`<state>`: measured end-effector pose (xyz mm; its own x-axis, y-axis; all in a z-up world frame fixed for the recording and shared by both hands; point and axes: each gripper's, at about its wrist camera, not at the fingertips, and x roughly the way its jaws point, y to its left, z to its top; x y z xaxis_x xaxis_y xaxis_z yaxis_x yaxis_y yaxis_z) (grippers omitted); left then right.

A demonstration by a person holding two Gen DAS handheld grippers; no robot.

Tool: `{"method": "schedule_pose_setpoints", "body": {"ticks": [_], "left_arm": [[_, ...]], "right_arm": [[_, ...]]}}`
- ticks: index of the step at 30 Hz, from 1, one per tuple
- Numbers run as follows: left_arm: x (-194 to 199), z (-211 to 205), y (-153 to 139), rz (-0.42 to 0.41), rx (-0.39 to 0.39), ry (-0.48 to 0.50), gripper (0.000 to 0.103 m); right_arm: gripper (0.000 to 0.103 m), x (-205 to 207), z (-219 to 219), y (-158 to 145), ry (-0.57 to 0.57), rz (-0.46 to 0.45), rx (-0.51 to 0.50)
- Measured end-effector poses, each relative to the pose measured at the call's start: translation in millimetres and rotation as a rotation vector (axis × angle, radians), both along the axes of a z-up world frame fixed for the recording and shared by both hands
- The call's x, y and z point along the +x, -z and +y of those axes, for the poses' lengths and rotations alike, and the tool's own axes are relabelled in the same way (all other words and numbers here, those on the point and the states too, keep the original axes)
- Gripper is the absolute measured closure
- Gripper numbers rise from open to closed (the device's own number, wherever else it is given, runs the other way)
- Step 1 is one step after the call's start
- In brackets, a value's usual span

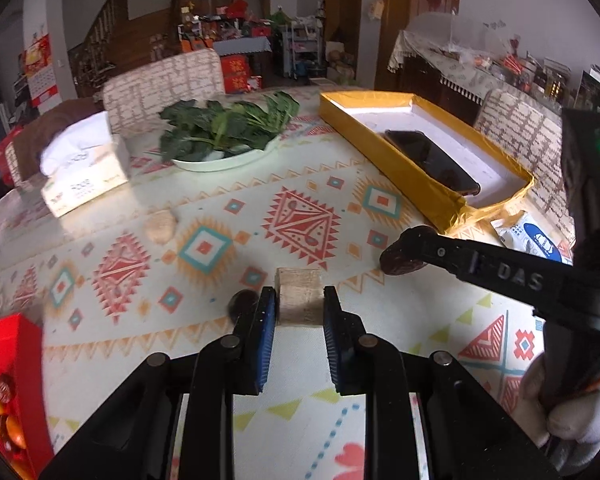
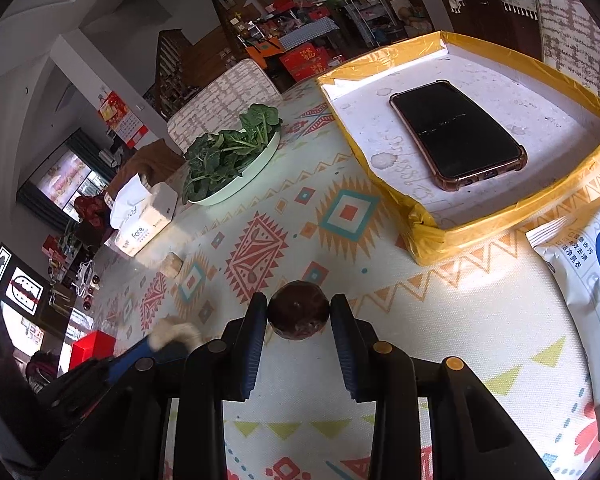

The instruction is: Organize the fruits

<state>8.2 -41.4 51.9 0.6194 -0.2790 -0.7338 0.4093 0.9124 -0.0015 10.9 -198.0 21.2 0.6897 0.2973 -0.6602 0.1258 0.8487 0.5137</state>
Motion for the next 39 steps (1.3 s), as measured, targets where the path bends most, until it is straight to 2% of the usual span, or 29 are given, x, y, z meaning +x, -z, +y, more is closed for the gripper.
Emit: {"method": "schedule_pose_setpoints", "body": {"ticks": [8, 16, 33, 39], "left_arm": [[-24, 24, -14, -0.050, 0.017, -0.067, 0.081], [-33, 53, -17, -0.049, 0.008, -0.148, 0.081], [-60, 118, -27, -0.040, -0.083, -0.258, 0.081], [-67, 137, -19, -0.009, -0.125, -0.285, 0.081]], "right_arm": [[0.067, 1, 3, 0, -0.003, -0.008, -0.029], [0.067, 2, 6, 0, -0.014, -0.012, -0.046], [0.067, 4, 13, 9, -0.018, 0.007, -0.078], [0.067, 7, 24, 10, -0.066, 0.014, -0.107]]}}
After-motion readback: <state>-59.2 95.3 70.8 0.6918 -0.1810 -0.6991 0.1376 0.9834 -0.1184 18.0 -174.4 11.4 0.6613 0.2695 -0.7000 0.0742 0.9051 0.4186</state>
